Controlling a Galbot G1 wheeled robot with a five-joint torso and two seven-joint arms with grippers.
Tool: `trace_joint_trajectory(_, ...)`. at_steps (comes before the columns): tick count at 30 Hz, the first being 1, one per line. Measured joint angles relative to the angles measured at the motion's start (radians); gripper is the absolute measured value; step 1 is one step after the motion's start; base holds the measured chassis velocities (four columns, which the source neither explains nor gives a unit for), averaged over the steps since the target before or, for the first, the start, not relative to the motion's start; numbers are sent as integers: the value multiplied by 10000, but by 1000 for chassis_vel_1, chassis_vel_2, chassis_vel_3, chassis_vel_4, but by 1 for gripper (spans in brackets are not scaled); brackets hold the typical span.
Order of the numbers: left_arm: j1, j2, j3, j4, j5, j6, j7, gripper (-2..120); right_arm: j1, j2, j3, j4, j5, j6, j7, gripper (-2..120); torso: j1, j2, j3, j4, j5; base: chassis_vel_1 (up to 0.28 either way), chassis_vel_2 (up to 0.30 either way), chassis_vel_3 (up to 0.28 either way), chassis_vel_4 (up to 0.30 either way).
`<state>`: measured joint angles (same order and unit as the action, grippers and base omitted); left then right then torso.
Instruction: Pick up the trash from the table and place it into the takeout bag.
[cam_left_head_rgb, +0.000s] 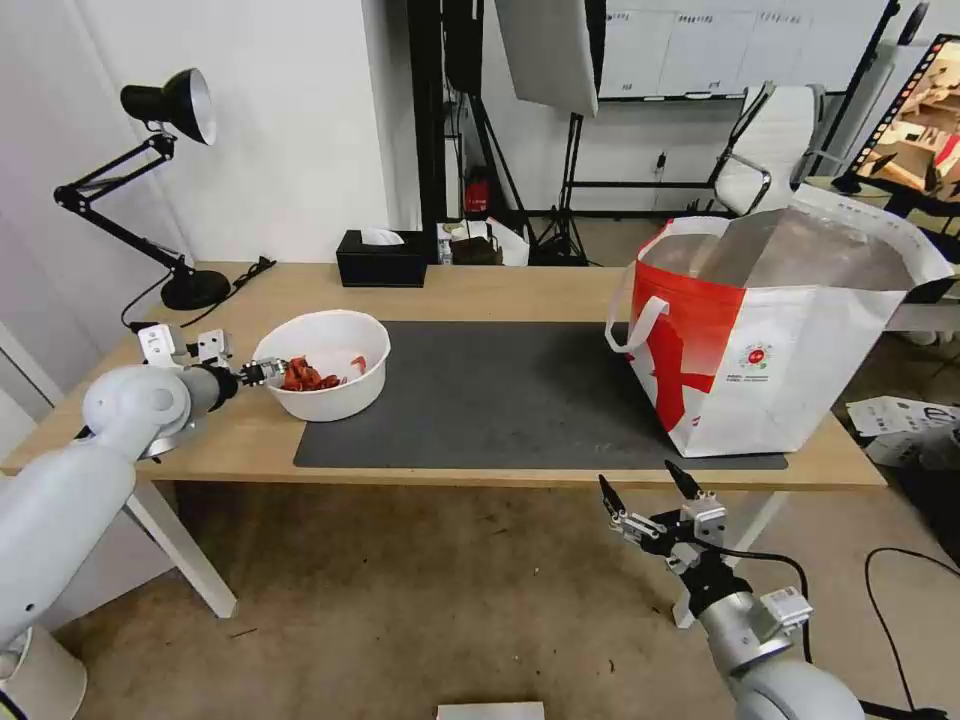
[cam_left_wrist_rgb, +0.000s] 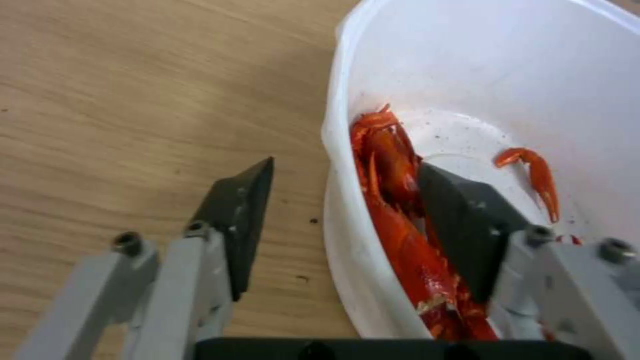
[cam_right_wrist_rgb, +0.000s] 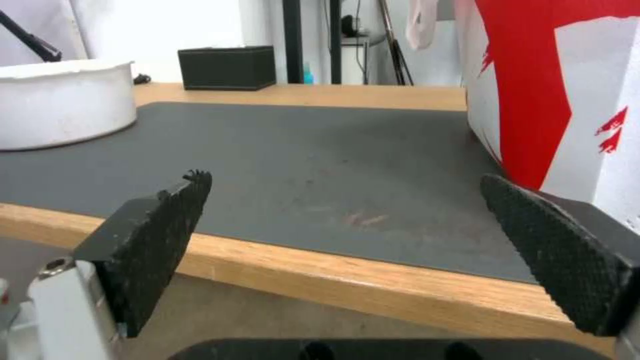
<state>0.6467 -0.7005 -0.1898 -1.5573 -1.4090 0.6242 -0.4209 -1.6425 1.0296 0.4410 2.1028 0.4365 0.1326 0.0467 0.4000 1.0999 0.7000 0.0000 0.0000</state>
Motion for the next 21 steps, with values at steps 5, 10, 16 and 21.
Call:
trace_joint_trajectory(5,13,-63,10,-94,-103,-95,-106,33,0,0,0,0,0,0,0,100,0,0,0,0,0,0,0,0,0)
trace_joint_trajectory(10,18,-71,11,-175,-163,-220,-147,20,0,0,0,0,0,-1,0,100,0,0,0,0,0,0,0,0,0)
trace_joint_trajectory(16,24,-72,11,-333,-201,-430,-157,0,0,0,0,0,0,0,1,100,0,0,0,0,0,0,0,0,0)
trace_joint_trajectory(21,40,-122,30,-632,231,-1503,157,0,1,-1,0,0,0,-1,1,100,0,0,0,1,-1,0,0,0,0)
